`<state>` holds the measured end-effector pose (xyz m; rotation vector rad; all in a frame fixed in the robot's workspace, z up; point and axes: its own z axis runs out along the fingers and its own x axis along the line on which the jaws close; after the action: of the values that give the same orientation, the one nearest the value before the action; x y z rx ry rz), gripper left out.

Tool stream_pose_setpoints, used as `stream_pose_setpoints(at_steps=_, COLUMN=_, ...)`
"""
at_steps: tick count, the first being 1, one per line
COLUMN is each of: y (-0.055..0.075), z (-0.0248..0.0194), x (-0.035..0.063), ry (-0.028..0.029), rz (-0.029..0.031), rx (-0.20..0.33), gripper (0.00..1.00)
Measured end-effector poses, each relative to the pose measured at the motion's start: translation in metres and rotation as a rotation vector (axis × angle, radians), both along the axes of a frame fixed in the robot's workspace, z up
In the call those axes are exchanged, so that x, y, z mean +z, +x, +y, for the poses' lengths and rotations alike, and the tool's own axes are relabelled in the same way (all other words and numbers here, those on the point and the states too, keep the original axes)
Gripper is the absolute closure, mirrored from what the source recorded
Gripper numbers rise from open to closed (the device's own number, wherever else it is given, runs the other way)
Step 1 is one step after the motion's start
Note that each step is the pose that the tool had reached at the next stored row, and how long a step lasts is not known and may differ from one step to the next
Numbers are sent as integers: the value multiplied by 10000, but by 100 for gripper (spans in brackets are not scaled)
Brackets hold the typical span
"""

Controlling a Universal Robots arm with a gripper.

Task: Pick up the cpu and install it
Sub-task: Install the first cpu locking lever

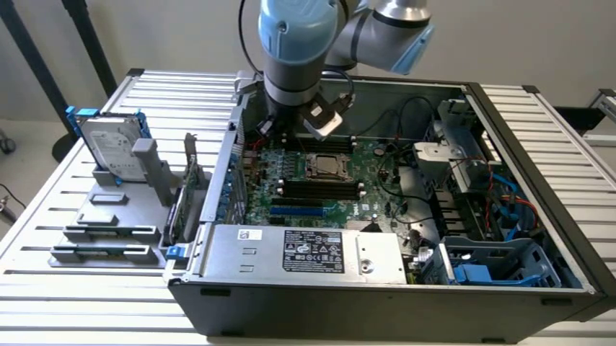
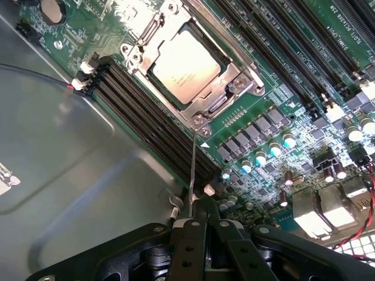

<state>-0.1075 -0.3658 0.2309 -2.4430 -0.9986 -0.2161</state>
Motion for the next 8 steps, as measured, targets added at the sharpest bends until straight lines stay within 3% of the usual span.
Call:
stream_pose_setpoints(at_steps=4, y=0, z=8, x=31, ry=0, rz=-137, rx=-184, gripper=89)
stream_pose_setpoints(at_steps=8, y=1, z=8, x=73, ry=0, rz=-227, rx=-387, gripper=89)
